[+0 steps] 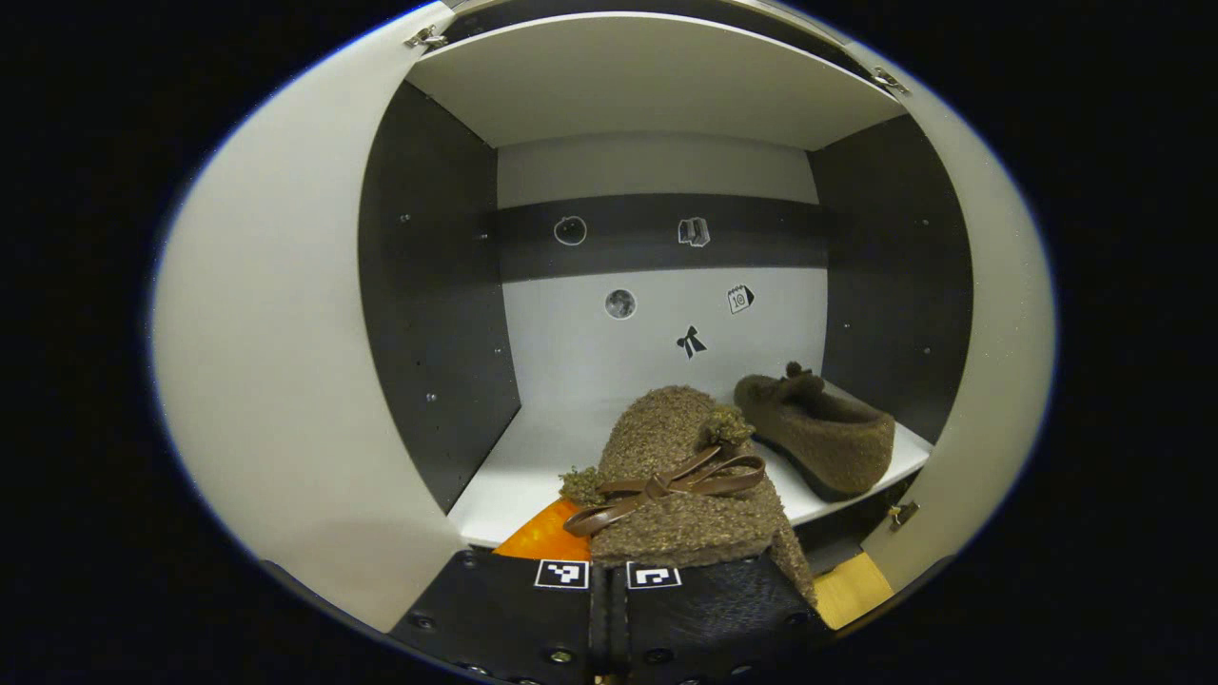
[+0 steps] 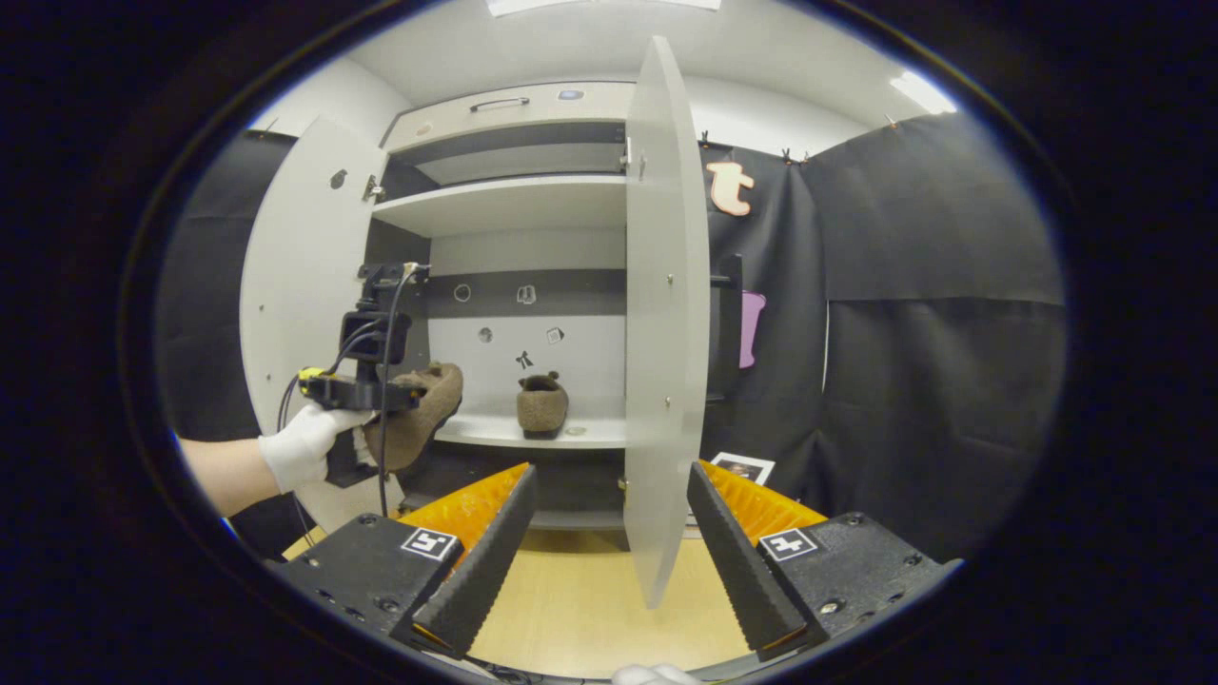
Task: Grab one shoe with the right hand and put it into the shoe cabinet, grab the other shoe with the left hand and put it into the shoe cabinet; then close the right door with the right hand and the left door with the left hand.
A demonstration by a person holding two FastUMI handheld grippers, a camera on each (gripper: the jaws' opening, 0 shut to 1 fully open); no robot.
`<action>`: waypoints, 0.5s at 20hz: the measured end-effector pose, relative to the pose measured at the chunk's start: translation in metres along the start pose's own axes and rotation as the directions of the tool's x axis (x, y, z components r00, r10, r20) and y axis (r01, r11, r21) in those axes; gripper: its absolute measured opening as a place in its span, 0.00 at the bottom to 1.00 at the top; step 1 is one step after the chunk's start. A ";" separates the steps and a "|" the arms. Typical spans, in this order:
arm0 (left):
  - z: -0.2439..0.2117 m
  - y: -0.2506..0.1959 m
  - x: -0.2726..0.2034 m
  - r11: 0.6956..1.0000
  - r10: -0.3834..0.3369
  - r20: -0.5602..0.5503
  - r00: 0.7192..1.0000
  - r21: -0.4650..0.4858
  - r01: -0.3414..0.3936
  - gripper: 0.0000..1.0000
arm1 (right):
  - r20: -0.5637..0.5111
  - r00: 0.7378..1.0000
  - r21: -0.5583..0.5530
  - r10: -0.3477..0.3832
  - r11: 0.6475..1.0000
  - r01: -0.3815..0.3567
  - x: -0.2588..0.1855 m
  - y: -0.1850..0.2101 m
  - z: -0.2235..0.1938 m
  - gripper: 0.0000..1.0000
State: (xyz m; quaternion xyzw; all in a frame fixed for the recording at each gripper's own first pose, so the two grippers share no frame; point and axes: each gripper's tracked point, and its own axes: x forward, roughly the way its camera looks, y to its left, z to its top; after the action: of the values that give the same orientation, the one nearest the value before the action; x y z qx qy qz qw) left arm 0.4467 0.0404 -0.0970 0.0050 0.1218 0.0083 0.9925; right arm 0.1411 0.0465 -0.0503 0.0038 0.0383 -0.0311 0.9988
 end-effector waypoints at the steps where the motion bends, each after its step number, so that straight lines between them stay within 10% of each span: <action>1: 0.006 -0.001 0.016 1.000 0.005 -0.010 1.000 -0.003 -0.005 0.02 | -0.005 1.000 0.008 0.004 1.000 -0.004 0.000 0.000 0.000 1.00; 10: 0.014 0.006 0.132 0.998 0.066 -0.141 0.988 0.008 -0.065 0.00 | -0.017 0.999 -0.011 -0.050 0.999 0.050 -0.008 -0.021 0.004 1.00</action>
State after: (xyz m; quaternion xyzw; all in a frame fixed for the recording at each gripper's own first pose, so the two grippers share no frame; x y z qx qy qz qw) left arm 0.5784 0.0482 -0.1157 0.0100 0.1916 0.0412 0.9806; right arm 0.1316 0.0262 -0.0461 -0.0022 0.0470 -0.0557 0.9973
